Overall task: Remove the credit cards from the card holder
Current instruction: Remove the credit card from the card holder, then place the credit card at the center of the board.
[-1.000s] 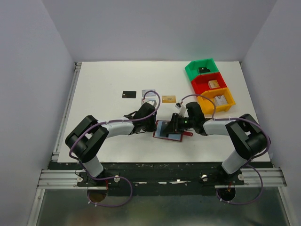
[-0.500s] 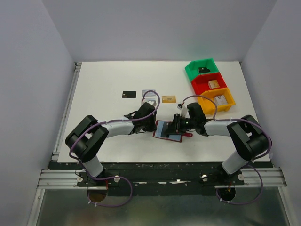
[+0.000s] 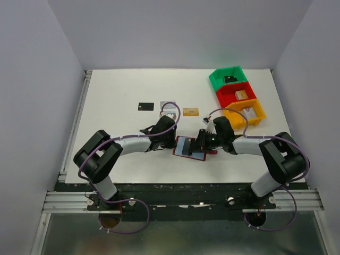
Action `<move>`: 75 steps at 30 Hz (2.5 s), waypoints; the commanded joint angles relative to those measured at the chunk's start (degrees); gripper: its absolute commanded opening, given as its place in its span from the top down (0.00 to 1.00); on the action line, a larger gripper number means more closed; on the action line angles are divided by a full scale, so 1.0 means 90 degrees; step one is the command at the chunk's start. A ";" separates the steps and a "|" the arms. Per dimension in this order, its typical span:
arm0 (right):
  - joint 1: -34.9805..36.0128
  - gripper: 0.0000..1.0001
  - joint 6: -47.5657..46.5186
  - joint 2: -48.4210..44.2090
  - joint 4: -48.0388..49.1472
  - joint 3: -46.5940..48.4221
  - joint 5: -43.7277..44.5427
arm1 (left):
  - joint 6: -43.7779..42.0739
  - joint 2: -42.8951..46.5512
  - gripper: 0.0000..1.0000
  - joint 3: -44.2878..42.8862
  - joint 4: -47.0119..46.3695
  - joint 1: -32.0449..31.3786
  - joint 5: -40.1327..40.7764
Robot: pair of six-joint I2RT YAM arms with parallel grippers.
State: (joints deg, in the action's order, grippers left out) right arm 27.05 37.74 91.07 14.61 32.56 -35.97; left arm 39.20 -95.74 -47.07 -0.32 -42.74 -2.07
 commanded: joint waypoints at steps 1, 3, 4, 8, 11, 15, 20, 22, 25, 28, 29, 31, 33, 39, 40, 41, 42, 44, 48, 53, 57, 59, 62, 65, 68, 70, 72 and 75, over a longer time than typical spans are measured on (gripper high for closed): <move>-0.0066 0.78 -0.0111 -0.0158 -0.0129 -0.0121 0.0197 | -0.0020 -0.0426 1.00 0.0367 0.0602 0.0013 0.0161; -0.0066 0.79 -0.0111 -0.0187 -0.0139 -0.0150 0.0207 | -0.0010 -0.0426 1.00 0.0386 0.0611 0.0013 0.0171; -0.0076 0.80 -0.0121 -0.0197 -0.0139 -0.0151 0.0217 | -0.0010 -0.0426 1.00 0.0386 0.0602 0.0013 0.0171; -0.0085 0.83 -0.0121 -0.0235 -0.0149 -0.0180 0.0227 | 0.0000 -0.0426 1.00 0.0396 0.0592 0.0022 0.0161; -0.0095 0.90 -0.0130 -0.0275 -0.0149 -0.0190 0.0217 | -0.0010 -0.0407 1.00 0.0386 0.0602 0.0022 0.0161; -0.0124 0.95 -0.0121 -0.0382 -0.0236 -0.0190 0.0275 | 0.0000 -0.0397 1.00 0.0406 0.0631 0.0022 0.0171; -0.0183 0.98 -0.0179 -0.0597 -0.0451 -0.0229 0.0344 | -0.0010 -0.0348 1.00 0.0415 0.0631 0.0023 0.0181; -0.0222 1.00 -0.0208 -0.0684 -0.0568 -0.0238 0.0383 | -0.0010 -0.0329 1.00 0.0435 0.0631 0.0032 0.0181; -0.0271 1.00 -0.0267 -0.0802 -0.0812 -0.0219 0.0461 | 0.0000 -0.0309 1.00 0.0454 0.0631 0.0032 0.0171; -0.0300 1.00 -0.0306 -0.0929 -0.1076 -0.0170 0.0539 | -0.0010 -0.0231 1.00 0.0484 0.0641 0.0032 0.0171; -0.0310 1.00 -0.0326 -0.0977 -0.1183 -0.0151 0.0587 | -0.0020 -0.0202 1.00 0.0493 0.0641 0.0032 0.0171; -0.0300 1.00 -0.0365 -0.1104 -0.1388 -0.0102 0.0656 | -0.0059 -0.0095 1.00 0.0552 0.0602 0.0023 0.0181; -0.0310 1.00 -0.0423 -0.1221 -0.1613 -0.0034 0.0792 | -0.0146 0.0052 1.00 0.0630 0.0514 0.0022 0.0181; -0.0310 1.00 -0.0794 -0.1885 -0.2843 0.0278 0.1534 | -0.0234 0.0598 0.63 0.0786 0.0348 0.0003 0.0181; -0.0310 1.00 -0.0862 -0.2041 -0.2970 0.0347 0.1603 | -0.0264 0.0735 0.53 0.0796 0.0338 0.0003 0.0171; -0.0310 1.00 -0.0921 -0.2168 -0.3106 0.0396 0.1671 | -0.0283 0.0900 0.42 0.0777 0.0357 0.0003 0.0345; -0.0310 1.00 -0.0989 -0.2295 -0.3205 0.0474 0.1711 | -0.0303 0.1057 0.37 0.0757 0.0396 0.0003 0.0405; -0.0310 1.00 -0.1136 -0.2481 -0.3429 0.0630 0.1711 | -0.0400 0.1437 0.28 0.0650 0.0552 -0.0016 0.0522; -0.0310 1.00 -0.1390 -0.2706 -0.3333 0.0719 0.0883 | -0.0605 0.2452 0.24 0.0610 0.0524 -0.0046 0.0251; -0.0310 1.00 -0.1157 -0.3389 -0.2319 0.0455 -0.0561 | -0.0791 0.3586 0.25 0.1147 -0.0529 -0.0017 -0.1046; -0.0300 1.00 -0.1029 -0.3429 -0.1946 0.0601 -0.1442 | -0.0908 0.4493 0.28 0.1761 -0.1320 0.0003 -0.1654; -0.0300 1.00 -0.1019 -0.3342 -0.1810 0.0621 -0.1686 | -0.0947 0.4846 0.36 0.2142 -0.1973 0.0051 -0.1946; -0.0281 1.00 -0.0825 -0.3195 -0.1361 0.0621 -0.2281 | -0.0938 0.4945 0.42 0.2261 -0.2338 0.0217 -0.2581; -0.0193 1.00 -0.0882 -0.3136 -0.1340 0.0660 -0.2430 | -0.0938 0.4779 0.41 0.2057 -0.2347 0.0374 -0.3372; -0.0125 0.99 -0.0970 -0.3116 -0.1379 0.0660 -0.2508 | -0.0928 0.4720 0.37 0.1968 -0.2455 0.0423 -0.3774; -0.0086 1.00 -0.1009 -0.3155 -0.1399 0.0660 -0.2527 | -0.0889 0.4691 0.36 0.1968 -0.2620 0.0452 -0.3969; -0.0027 1.00 -0.1019 -0.3165 -0.1389 0.0670 -0.2595 | -0.0801 0.4633 0.36 0.1988 -0.2796 0.0481 -0.4184; 0.0051 1.00 -0.0971 -0.3165 -0.1302 0.0660 -0.2741 | -0.0723 0.4486 0.36 0.1920 -0.2933 0.0511 -0.4506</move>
State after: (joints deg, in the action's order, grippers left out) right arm 26.55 29.06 62.74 0.58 37.34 -56.77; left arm 31.81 -53.89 -28.21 -22.02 -38.87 -35.00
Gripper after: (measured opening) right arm 0.012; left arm 0.642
